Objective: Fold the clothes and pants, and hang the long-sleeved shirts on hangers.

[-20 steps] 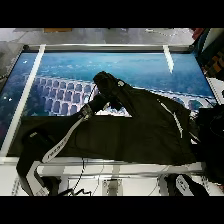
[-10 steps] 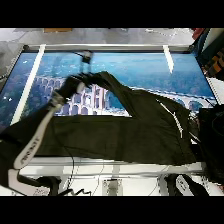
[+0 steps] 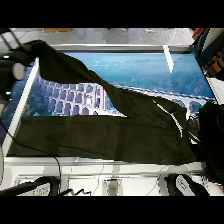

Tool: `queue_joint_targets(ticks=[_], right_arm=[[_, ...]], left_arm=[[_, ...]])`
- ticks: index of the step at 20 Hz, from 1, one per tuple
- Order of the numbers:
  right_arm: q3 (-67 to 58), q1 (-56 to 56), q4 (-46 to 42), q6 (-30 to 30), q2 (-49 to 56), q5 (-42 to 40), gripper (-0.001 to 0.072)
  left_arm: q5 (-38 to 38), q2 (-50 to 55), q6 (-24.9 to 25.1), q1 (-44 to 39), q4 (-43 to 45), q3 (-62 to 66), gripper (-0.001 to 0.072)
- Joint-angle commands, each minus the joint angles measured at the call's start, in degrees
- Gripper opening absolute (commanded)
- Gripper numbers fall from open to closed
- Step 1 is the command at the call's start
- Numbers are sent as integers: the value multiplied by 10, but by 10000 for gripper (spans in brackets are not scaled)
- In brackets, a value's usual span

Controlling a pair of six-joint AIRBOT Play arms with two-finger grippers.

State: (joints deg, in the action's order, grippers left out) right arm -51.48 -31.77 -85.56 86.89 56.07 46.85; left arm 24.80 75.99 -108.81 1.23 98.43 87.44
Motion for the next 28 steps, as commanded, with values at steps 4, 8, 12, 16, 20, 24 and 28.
queue_joint_targets(ticks=[4,8,12,16,20,24,28], right_arm=[[-1,0,43,4,90,40,623],[-31,-4,57,-35,154,107,597],[-160,-4,149,-148,281,300,543],[-224,-4,201,-221,358,375,393],[-227,-4,157,-210,375,226,573],[-243,-10,155,-168,375,178,321],[-258,-57,229,-202,404,260,127]], left_arm=[[144,-19,74,82,2,0,20],[191,-15,193,85,1,-1,20],[192,-6,193,88,1,-1,20],[192,2,193,88,1,-1,20],[192,15,193,87,1,-1,20],[192,31,193,87,0,-1,21],[180,32,193,87,1,-1,21]])
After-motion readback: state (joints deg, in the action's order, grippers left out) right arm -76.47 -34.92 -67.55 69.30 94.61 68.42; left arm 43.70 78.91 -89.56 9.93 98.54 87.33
